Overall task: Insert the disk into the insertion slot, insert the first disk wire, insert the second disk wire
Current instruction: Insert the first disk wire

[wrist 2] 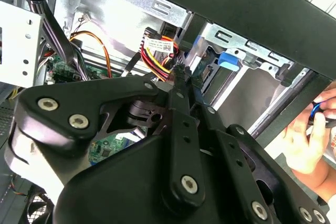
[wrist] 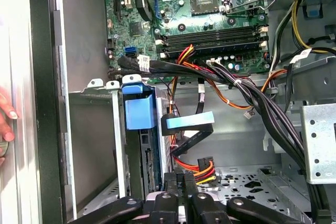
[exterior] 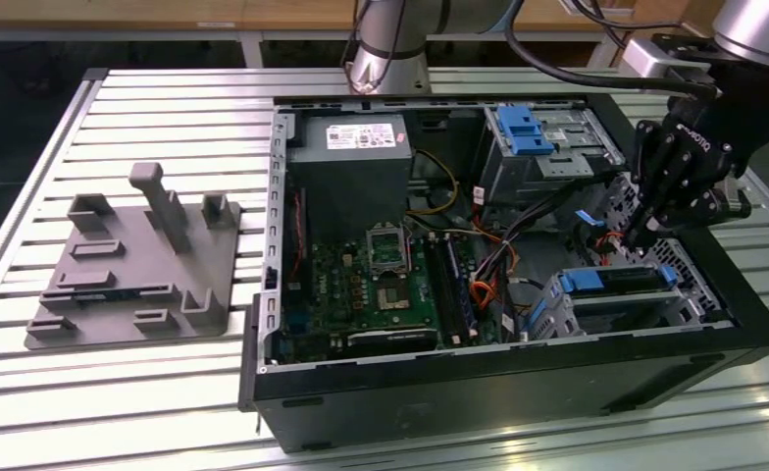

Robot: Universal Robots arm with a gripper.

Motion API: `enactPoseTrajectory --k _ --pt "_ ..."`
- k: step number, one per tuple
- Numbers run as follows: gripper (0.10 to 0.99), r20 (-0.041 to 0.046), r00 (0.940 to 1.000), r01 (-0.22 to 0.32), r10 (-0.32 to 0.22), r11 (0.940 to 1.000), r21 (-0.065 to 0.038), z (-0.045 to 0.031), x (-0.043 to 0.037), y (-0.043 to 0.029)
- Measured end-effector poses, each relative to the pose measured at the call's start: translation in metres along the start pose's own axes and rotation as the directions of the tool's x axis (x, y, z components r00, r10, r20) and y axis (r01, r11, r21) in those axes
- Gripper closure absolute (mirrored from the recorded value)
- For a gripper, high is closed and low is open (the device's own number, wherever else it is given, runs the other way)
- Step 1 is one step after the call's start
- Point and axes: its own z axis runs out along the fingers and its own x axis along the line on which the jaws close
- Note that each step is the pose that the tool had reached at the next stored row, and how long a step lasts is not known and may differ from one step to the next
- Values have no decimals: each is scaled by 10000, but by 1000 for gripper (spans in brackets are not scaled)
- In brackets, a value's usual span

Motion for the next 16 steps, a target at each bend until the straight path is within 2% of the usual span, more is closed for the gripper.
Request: enactPoseTrajectory --k 3,6,7,13,16 --pt "918 -7 10000 1 -1 10000 -25 -1 -1 -7" --pt "918 -70 9999 81 -83 9995 -301 -2 -4 -38" --pt "918 -79 9999 151 -153 9993 -333 -2 -5 -40" --pt "918 -108 9970 763 -766 9968 -252 5 15 -36" --pt "918 -92 9967 808 -809 9966 -143 11 45 -35"
